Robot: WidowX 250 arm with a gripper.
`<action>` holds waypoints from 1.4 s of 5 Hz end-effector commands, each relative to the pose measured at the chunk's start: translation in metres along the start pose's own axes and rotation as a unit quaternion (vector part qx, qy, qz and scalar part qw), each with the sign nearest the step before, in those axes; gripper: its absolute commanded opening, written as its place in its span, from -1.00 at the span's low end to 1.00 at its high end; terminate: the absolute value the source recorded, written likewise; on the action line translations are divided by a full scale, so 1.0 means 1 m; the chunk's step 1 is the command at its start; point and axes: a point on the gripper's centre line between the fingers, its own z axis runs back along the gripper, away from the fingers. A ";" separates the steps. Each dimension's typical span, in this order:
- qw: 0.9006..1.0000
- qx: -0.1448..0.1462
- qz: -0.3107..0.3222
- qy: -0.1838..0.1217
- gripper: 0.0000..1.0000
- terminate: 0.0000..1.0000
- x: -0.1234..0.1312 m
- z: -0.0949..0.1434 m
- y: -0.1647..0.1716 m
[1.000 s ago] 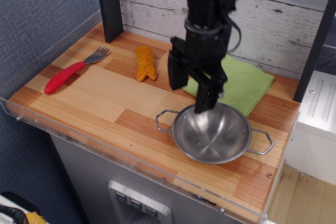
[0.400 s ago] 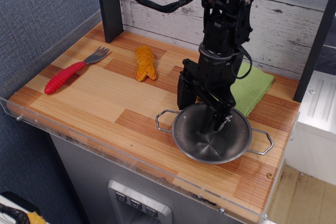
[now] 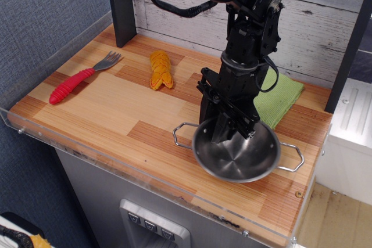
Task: Put the bowl to the right of the fork.
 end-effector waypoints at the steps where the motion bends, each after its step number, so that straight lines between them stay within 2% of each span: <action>1: 0.999 0.017 0.000 -0.044 -1.00 -1.00 0.000 0.034 -0.001; 2: 0.994 0.002 0.029 -0.101 -1.00 -1.00 -0.021 0.081 0.014; 3: 0.983 -0.001 0.103 -0.155 -1.00 -1.00 -0.062 0.111 0.055; 4: 0.974 -0.005 0.174 -0.143 -1.00 -1.00 -0.098 0.104 0.090; 6: 0.964 -0.026 0.246 -0.095 -1.00 -1.00 -0.167 0.052 0.155; 7: 0.961 -0.024 0.267 -0.074 -1.00 -1.00 -0.176 0.037 0.158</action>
